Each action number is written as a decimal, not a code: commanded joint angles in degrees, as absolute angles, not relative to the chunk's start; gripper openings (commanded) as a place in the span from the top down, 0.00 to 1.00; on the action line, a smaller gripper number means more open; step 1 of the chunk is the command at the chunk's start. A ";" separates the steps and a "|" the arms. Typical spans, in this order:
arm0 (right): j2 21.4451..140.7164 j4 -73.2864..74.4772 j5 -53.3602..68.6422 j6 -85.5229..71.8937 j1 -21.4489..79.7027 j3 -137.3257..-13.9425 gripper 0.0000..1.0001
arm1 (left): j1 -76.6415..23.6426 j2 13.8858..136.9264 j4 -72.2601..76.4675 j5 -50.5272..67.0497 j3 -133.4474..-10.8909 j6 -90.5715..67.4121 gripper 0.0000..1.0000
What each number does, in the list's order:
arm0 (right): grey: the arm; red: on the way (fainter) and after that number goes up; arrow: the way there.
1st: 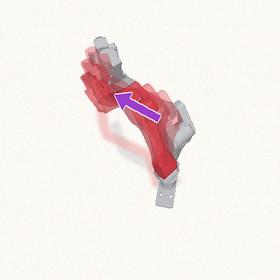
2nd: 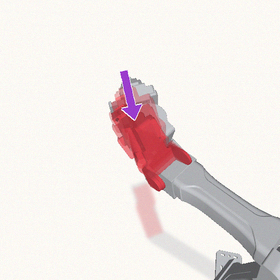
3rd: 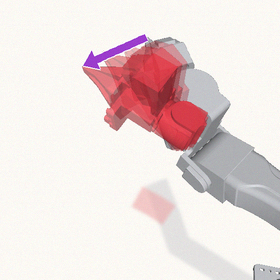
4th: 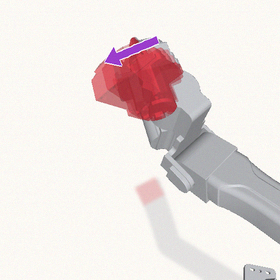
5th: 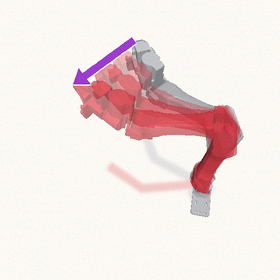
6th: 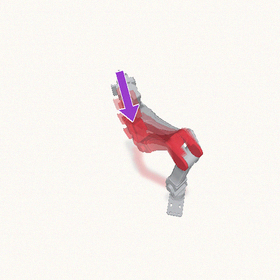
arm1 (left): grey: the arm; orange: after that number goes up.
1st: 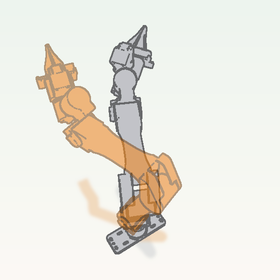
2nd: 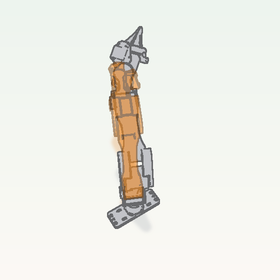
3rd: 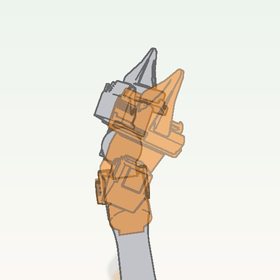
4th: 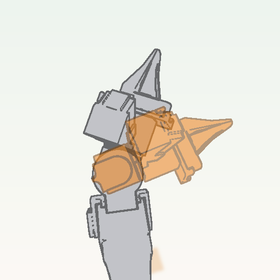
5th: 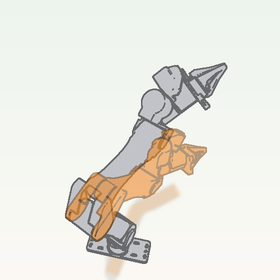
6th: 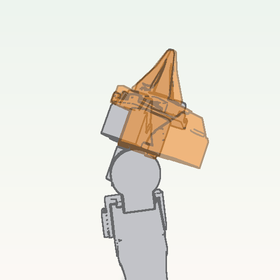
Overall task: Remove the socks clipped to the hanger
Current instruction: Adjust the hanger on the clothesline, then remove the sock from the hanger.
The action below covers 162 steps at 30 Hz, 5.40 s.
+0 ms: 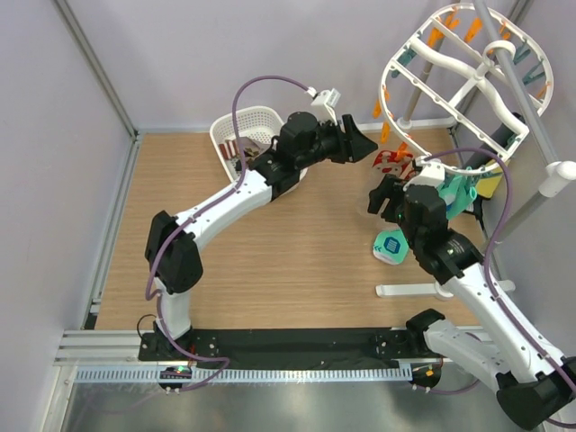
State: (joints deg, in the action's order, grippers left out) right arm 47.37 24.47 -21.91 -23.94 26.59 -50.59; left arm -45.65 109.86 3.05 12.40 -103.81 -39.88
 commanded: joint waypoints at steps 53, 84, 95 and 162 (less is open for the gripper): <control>78.94 -19.52 -50.81 -16.97 30.59 -43.33 0.76 | -38.67 95.19 4.48 15.55 -89.91 -40.71 0.43; 47.73 -8.88 -27.51 -20.65 30.67 -32.34 0.99 | -47.29 105.81 19.43 22.41 -98.95 -6.16 0.42; 47.47 -10.55 -26.98 -21.27 30.59 -31.73 0.99 | -44.56 113.20 24.95 40.16 -103.80 -5.81 0.43; 40.87 -7.12 -27.69 -20.74 30.06 -29.62 0.99 | -45.61 129.37 43.07 41.57 -119.53 -14.59 0.68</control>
State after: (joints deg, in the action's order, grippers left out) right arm 42.22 -5.32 -27.05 -20.69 30.24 -29.87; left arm -45.25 129.67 40.47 42.46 -117.23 -14.46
